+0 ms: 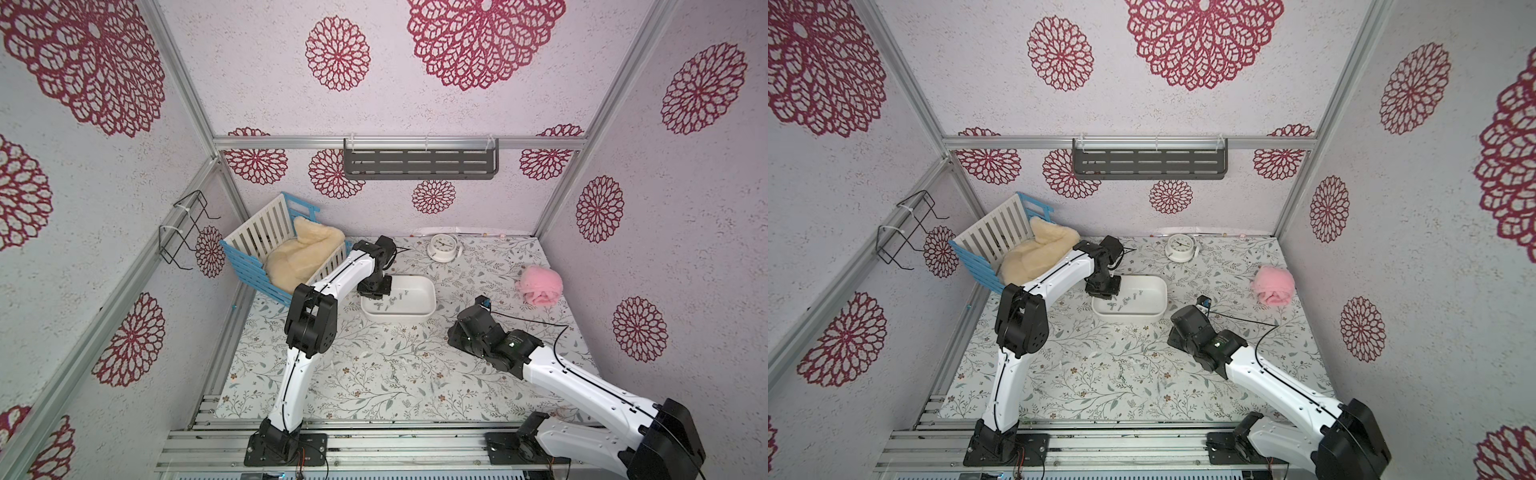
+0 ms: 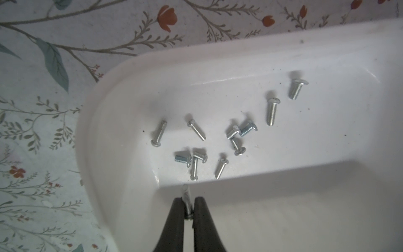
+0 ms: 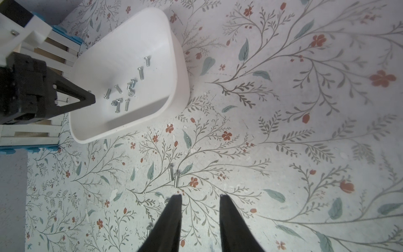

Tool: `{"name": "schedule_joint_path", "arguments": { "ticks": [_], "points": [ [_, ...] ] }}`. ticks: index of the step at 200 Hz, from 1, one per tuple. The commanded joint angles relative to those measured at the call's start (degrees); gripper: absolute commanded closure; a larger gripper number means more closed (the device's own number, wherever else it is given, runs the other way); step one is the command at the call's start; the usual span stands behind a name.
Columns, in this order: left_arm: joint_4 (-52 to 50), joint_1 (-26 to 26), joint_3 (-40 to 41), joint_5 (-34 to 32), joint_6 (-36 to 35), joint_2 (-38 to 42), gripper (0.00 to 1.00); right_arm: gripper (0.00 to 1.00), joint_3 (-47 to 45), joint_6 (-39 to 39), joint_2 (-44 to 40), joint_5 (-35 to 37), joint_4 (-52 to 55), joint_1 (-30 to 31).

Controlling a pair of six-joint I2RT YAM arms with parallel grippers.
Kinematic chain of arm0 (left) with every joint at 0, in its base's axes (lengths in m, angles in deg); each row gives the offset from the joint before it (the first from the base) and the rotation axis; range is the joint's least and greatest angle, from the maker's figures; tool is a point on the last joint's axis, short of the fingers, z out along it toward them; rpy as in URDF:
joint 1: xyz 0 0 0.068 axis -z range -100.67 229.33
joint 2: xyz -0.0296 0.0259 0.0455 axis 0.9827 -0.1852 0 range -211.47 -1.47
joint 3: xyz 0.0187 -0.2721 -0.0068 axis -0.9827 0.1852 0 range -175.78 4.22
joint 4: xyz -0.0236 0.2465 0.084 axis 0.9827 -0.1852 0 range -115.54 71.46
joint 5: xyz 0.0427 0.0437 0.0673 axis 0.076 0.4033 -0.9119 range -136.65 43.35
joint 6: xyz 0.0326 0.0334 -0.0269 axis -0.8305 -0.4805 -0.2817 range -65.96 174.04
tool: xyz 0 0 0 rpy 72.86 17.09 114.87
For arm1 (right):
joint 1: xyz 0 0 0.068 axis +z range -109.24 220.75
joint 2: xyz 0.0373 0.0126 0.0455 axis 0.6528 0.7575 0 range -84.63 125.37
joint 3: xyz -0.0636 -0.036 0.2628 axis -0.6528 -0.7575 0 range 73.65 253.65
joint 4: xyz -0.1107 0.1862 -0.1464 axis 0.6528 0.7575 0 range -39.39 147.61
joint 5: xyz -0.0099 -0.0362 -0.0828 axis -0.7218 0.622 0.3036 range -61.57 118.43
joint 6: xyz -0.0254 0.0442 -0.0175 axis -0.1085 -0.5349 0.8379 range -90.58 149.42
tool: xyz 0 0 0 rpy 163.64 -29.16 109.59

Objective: Put the screws on the desktop into the storage box
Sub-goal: Place the screw in the storage box.

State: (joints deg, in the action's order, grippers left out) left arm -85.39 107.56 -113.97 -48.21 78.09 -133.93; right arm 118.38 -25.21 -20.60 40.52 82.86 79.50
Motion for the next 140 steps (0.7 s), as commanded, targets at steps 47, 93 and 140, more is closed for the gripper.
{"name": "schedule_joint_path", "arguments": {
  "ticks": [47,93,140],
  "points": [
    [-0.12,0.03,0.24,1.21,0.54,-2.04,0.87,0.66,-0.34,-0.6,-1.1,-0.48,-1.31,-0.15],
    [-0.12,0.0,0.33,1.39,0.6,-2.41,0.85,0.66,-0.71,-1.07,-1.8,-0.55,-1.23,-0.08],
    [0.17,0.24,-0.02,1.52,-0.09,1.47,0.64,0.66,-0.52,-0.98,-1.48,-1.42,-1.47,-0.07]
  ]
}}
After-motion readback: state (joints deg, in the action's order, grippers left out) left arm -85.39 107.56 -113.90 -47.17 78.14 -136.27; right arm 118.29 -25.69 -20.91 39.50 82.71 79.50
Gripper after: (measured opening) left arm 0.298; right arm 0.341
